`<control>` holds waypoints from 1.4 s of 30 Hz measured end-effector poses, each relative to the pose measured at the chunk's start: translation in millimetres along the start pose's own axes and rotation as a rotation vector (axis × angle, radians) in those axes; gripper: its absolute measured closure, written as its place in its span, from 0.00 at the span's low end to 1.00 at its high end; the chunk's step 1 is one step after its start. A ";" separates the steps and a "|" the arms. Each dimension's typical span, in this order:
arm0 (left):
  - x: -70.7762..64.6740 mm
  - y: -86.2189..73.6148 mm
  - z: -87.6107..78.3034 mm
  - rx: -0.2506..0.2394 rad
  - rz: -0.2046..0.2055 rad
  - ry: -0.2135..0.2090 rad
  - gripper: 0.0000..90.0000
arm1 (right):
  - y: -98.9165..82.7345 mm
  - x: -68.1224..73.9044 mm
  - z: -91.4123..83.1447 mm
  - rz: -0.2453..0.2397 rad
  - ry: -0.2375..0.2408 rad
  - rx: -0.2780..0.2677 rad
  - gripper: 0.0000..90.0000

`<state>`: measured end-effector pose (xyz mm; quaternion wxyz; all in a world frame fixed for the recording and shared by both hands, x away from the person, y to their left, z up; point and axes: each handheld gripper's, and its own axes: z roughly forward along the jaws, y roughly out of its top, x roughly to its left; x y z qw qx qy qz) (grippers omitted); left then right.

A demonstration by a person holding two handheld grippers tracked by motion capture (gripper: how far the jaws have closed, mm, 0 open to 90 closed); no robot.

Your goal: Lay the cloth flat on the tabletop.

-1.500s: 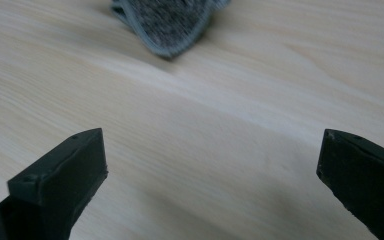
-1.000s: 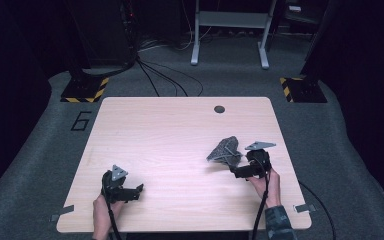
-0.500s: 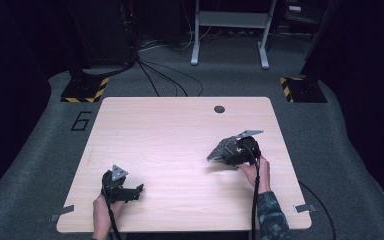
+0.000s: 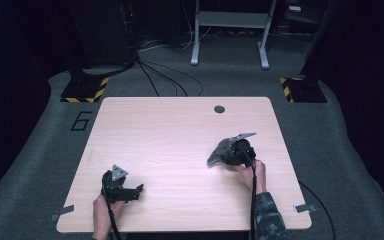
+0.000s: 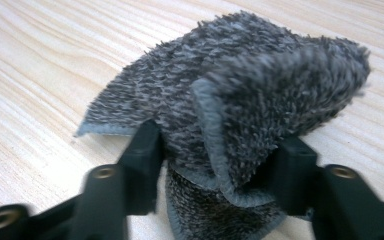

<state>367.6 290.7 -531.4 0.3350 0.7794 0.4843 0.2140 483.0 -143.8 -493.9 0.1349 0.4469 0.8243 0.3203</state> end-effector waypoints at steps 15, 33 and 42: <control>0.4 0.1 -0.4 0.005 0.007 -0.001 0.04 | 11.9 27.6 -37.4 -0.035 0.064 -0.138 0.74; 0.1 0.0 -0.2 0.001 0.001 0.000 0.04 | 15.4 100.2 -36.8 -0.150 0.175 -0.112 0.73; 0.1 0.0 -0.1 0.000 0.002 0.000 0.04 | 10.1 119.5 -27.1 -0.136 0.216 -0.101 0.72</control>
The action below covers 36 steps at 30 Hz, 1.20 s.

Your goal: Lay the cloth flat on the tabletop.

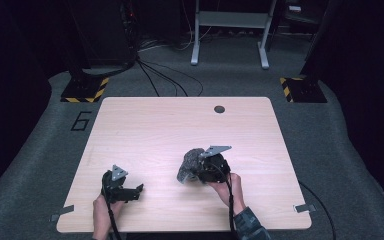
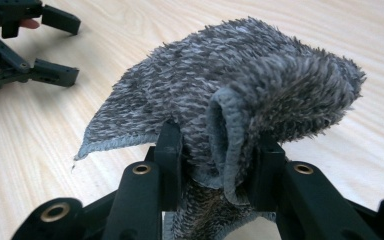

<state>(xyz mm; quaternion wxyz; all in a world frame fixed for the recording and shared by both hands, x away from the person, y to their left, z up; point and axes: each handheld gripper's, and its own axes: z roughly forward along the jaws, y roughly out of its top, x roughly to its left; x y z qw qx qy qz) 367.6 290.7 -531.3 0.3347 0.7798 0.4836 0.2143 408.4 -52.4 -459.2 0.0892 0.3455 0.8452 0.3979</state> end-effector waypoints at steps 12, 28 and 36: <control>0.2 0.0 -0.2 0.002 0.003 0.000 0.04 | -9.3 18.0 23.7 -0.038 -0.010 0.046 0.71; -1.1 -0.2 -0.5 0.004 -0.014 0.012 0.04 | -24.8 17.9 -6.1 -0.014 -0.043 -0.037 0.18; -7.9 0.8 -6.1 0.015 -0.007 0.024 0.06 | -47.2 9.2 -26.2 0.022 -0.068 -0.043 0.22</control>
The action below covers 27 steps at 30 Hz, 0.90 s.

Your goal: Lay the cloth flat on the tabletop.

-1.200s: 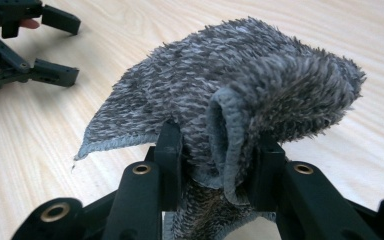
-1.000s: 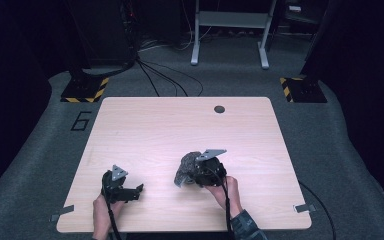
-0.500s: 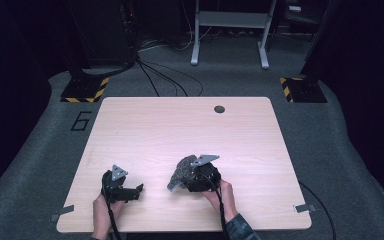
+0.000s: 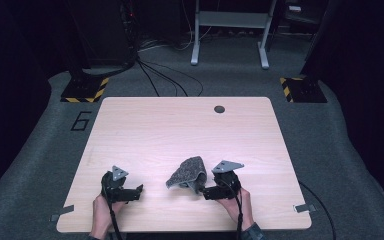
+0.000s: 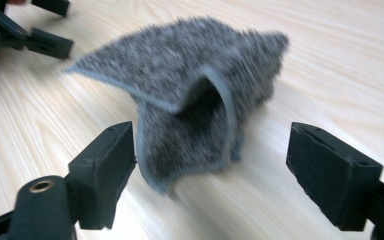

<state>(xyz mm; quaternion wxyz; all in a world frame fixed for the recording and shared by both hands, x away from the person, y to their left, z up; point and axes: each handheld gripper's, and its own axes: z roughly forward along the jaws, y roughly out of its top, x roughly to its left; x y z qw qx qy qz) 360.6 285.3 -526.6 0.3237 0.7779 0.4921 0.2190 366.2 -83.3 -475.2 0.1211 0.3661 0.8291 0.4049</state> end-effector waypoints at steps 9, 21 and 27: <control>-32.3 5.1 -20.0 -0.113 0.129 -0.103 0.11 | -22.3 10.6 5.5 0.053 0.027 0.039 0.33; -70.6 33.4 -18.1 -0.126 0.224 -0.204 0.18 | -26.9 34.2 17.5 -0.010 -0.017 0.073 0.56; -84.1 38.8 -11.5 -0.128 0.256 -0.235 0.28 | -25.9 39.4 20.6 -0.042 -0.052 0.077 0.64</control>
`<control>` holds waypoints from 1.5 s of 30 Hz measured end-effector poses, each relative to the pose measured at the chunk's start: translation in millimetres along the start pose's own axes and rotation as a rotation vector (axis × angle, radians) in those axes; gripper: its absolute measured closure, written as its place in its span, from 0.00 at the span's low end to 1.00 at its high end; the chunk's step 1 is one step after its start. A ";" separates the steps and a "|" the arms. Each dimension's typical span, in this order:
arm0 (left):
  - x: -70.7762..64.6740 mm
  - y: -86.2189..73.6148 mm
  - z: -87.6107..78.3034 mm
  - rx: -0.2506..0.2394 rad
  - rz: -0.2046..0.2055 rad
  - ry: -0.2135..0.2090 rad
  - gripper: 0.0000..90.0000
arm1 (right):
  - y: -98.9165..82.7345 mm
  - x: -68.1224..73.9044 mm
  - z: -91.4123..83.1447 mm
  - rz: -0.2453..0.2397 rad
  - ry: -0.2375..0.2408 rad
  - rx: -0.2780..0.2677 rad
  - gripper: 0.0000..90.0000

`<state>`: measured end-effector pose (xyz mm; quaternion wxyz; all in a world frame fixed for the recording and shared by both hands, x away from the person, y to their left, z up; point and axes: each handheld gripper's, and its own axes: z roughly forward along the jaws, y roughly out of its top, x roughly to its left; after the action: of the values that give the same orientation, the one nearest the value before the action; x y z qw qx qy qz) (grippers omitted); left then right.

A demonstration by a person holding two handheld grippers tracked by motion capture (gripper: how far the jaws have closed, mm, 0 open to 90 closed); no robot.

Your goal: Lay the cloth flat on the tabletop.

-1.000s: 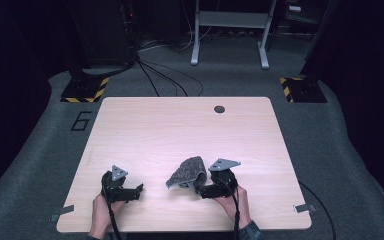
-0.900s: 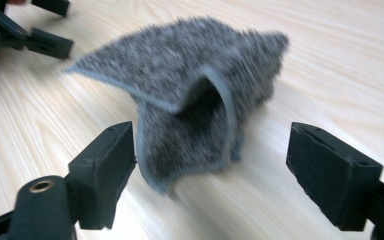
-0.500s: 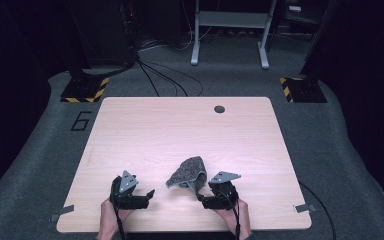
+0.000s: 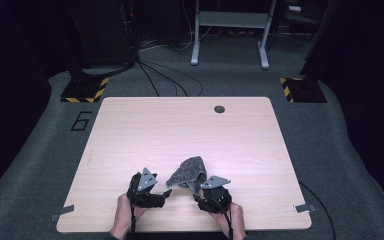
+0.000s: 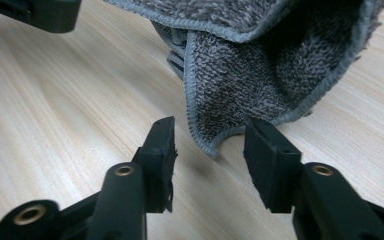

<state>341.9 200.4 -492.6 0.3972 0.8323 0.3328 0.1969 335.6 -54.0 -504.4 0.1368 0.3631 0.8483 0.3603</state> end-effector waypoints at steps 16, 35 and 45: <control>-1.4 -1.7 12.7 0.018 0.026 -0.002 0.98 | -4.9 -3.9 7.1 -0.047 -0.072 0.032 0.99; 23.6 0.5 -10.3 -0.037 -0.002 0.079 0.98 | -6.7 -40.7 -21.0 -0.023 -0.220 0.041 0.99; 35.9 0.0 -22.2 -0.063 -0.025 0.109 0.98 | -5.1 -60.0 -30.9 -0.010 -0.297 0.053 0.98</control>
<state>353.9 237.7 -476.8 0.4070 0.8031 0.3581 0.2473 359.5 -115.2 -488.1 0.2530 0.4119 0.8297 0.2792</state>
